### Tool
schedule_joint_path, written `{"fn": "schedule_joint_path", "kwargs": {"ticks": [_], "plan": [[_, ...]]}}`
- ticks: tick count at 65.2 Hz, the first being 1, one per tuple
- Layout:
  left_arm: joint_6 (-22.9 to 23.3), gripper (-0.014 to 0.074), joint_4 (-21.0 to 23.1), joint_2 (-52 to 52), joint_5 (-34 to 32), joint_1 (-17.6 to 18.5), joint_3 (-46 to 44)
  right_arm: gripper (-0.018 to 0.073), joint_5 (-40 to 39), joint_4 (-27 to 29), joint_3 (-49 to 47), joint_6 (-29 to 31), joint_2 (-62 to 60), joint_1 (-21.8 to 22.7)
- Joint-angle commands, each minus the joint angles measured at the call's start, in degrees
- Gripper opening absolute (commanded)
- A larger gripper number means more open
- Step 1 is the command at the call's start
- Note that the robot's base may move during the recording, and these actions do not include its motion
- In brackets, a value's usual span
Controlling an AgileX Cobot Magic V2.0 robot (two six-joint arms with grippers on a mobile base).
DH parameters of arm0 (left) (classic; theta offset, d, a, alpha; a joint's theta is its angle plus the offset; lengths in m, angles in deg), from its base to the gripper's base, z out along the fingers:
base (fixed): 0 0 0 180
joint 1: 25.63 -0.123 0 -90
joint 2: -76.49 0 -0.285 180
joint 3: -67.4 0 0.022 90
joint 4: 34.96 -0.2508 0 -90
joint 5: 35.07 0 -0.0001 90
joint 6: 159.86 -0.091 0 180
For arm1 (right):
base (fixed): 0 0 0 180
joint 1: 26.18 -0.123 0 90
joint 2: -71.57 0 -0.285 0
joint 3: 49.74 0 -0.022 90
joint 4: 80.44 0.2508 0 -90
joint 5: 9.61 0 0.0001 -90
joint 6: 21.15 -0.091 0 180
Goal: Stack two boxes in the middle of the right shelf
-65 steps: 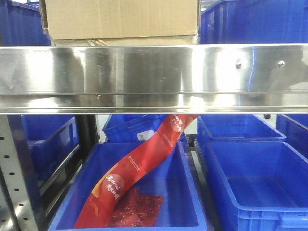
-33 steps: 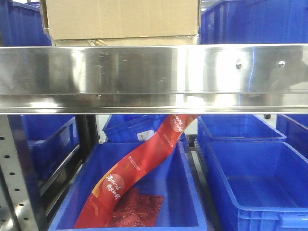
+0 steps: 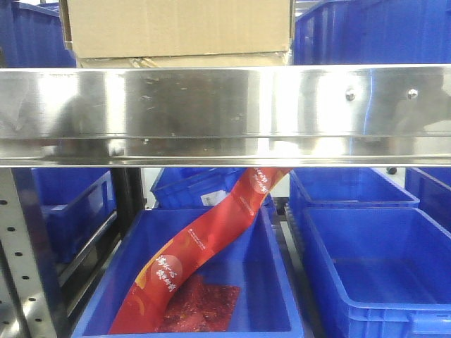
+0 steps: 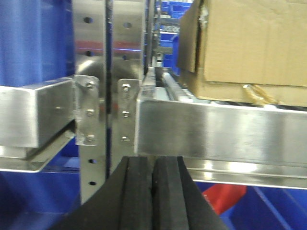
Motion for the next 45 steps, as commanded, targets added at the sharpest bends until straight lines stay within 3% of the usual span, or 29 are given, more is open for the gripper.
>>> {"fn": "schedule_joint_path", "kwargs": {"ticks": [1,45], "plan": [[-0.5,-0.0111,0.4,0.3,-1.5,-0.4,-0.1,-0.0162,-1.2,-0.6,0.1,-0.1,-0.2,0.2],[-0.5,-0.0111,0.4,0.3,-1.5,-0.4,-0.1,-0.0162,-1.2,-0.6,0.1,-0.1,-0.2,0.2]]}}
